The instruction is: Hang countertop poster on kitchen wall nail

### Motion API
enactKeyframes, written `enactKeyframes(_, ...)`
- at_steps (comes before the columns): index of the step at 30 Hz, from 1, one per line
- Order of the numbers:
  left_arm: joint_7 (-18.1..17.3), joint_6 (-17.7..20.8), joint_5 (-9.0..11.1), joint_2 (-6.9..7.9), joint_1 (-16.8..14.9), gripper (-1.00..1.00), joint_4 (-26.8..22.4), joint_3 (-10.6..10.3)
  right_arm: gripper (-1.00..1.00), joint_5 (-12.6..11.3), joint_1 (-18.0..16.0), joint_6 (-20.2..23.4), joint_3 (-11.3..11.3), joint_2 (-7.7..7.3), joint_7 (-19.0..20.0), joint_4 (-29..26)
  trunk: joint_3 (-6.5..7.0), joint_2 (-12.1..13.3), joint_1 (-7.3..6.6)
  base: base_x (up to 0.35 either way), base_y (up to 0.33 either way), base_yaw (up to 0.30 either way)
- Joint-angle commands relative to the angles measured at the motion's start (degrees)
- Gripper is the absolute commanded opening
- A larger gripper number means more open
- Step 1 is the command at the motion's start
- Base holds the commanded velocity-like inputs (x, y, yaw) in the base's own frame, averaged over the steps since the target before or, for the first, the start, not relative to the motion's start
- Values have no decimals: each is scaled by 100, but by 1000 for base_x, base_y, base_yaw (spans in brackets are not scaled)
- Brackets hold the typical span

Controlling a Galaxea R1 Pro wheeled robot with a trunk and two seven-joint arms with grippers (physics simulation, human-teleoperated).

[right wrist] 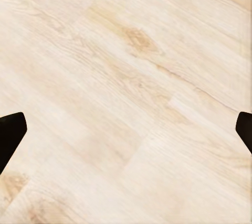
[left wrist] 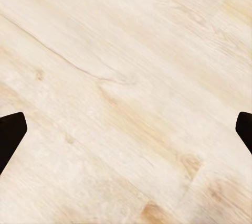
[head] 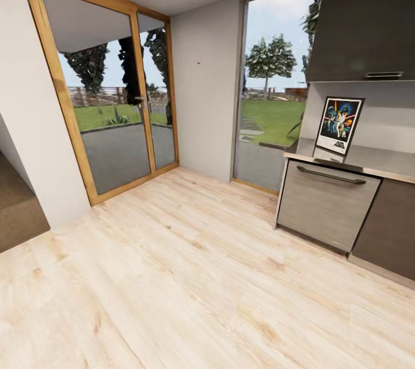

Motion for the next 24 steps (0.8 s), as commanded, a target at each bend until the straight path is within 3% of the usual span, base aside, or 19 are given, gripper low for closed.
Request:
enactKeyframes(1, -2, -10, -3, 1, 1, 100, -3, 4, 100, -2, -3, -18, -3, -1, -2, 4, -5, -3, 0, 0, 0, 0)
enactKeyframes(9, -13, -18, 1, 8, 1, 100, 40, 5, 100, -1, -3, -18, -1, -4, -4, 13, -5, -3, 0, 65, 0, -34)
enactKeyframes(24, -16, -15, 1, 10, 1, 100, 49, 7, 100, -1, -4, -14, 0, -4, -4, 37, -5, -3, 0, 309, 0, -231)
